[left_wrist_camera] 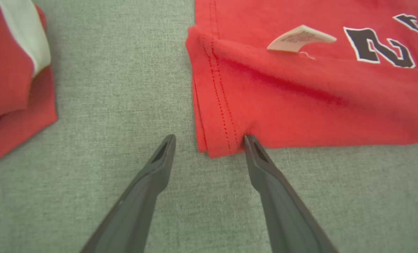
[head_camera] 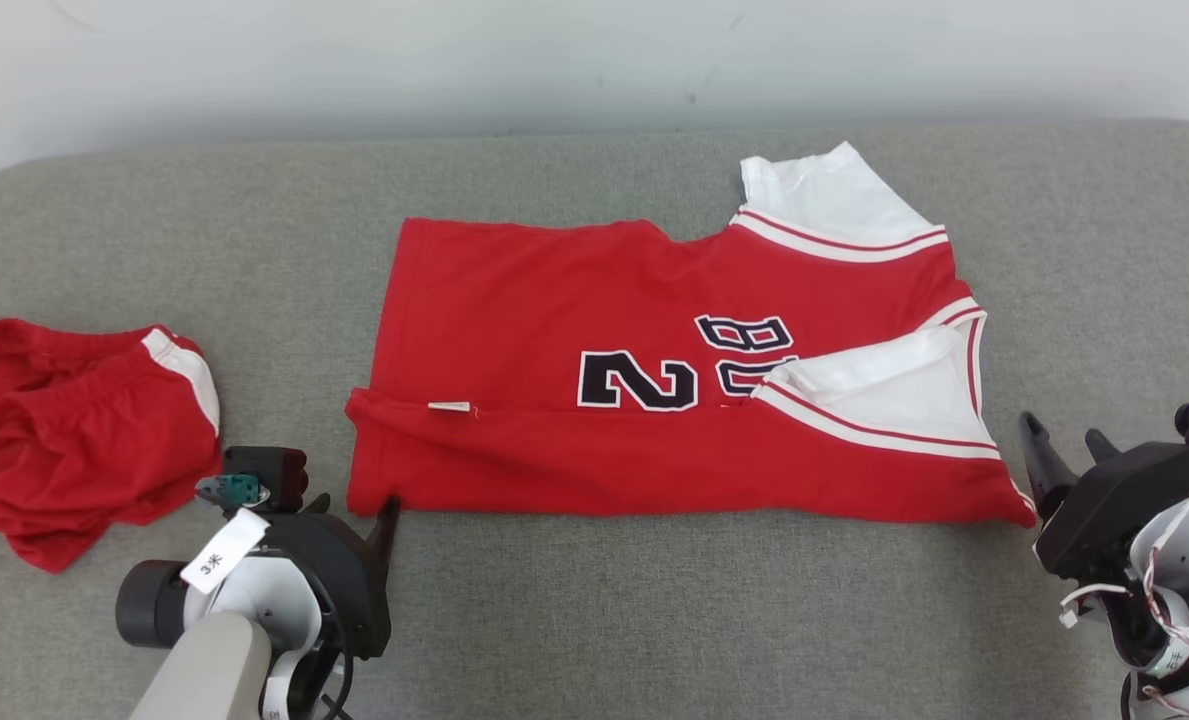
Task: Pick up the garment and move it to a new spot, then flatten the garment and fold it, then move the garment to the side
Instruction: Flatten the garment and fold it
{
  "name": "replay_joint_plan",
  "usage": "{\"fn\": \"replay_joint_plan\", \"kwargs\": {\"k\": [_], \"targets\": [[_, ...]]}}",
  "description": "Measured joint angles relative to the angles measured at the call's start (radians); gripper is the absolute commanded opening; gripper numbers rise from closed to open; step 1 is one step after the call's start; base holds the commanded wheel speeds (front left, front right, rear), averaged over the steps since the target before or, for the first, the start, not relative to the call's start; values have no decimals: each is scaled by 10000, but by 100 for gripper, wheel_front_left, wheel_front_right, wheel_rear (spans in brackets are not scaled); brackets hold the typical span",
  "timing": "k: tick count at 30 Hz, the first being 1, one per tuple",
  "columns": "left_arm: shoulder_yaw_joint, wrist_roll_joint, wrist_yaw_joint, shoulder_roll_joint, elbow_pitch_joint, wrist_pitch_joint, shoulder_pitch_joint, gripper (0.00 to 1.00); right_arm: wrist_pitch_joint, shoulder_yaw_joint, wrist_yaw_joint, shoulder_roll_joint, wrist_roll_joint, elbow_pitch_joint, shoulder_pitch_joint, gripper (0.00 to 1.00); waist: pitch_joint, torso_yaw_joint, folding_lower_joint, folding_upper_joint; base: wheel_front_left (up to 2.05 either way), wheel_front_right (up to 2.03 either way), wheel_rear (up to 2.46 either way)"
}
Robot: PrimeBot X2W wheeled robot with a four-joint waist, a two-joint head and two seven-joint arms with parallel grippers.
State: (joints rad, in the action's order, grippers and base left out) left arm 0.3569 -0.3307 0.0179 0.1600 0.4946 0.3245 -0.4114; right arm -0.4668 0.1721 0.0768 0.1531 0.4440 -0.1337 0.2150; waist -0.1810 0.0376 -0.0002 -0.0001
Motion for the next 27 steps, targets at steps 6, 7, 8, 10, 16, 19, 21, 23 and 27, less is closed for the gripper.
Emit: {"fn": "replay_joint_plan", "kwargs": {"k": [6, 7, 8, 10, 16, 19, 21, 23, 27], "targets": [[71, 2, -6, -54, 86, 19, -73, 100, 8, 96, 117, -75, -221, -370, -89, 100, -236, 68, 1, 0, 0, 0, 0], [73, 6, -6, -48, 96, 21, -81, 100, 8, 119, 123, -98, -217, -451, -89, 100, -256, 69, 1, 0, 0, 0, 0], [73, 17, -8, -40, 107, 23, -82, 100, 8, 136, 125, -107, -215, -552, -90, 100, -274, 69, 1, 1, 0, 0, 0], [77, 29, -8, -35, 125, 94, -94, 100, 8, 163, 127, -115, -207, -686, -96, 100, -303, 63, 1, 1, 0, 0, 0], [102, 29, -17, -40, 255, 96, -240, 100, 6, 178, 173, -238, -188, -1028, -95, 100, -323, 32, 1, 1, 0, 0, 0], [111, 29, -19, -44, 318, 96, -251, 100, 4, 174, 203, -272, -132, -1218, -92, 100, -309, 16, 2, 1, 0, 0, 0], [119, 29, -21, -48, 353, 96, -253, 100, -4, 165, 203, -290, -132, -1281, -84, 100, -296, 6, 1, 1, 0, 0, 0], [125, 29, -25, -52, 385, 96, -253, 100, -48, 157, 203, -313, -127, -1379, -60, 100, -283, 1, 1, 1, 0, 0, 0], [144, 29, -94, -54, 439, 96, -253, 100, -86, 153, 203, -316, -71, -1569, -39, 38, -259, -8, 1, 1, 0, 0, 0]]}}
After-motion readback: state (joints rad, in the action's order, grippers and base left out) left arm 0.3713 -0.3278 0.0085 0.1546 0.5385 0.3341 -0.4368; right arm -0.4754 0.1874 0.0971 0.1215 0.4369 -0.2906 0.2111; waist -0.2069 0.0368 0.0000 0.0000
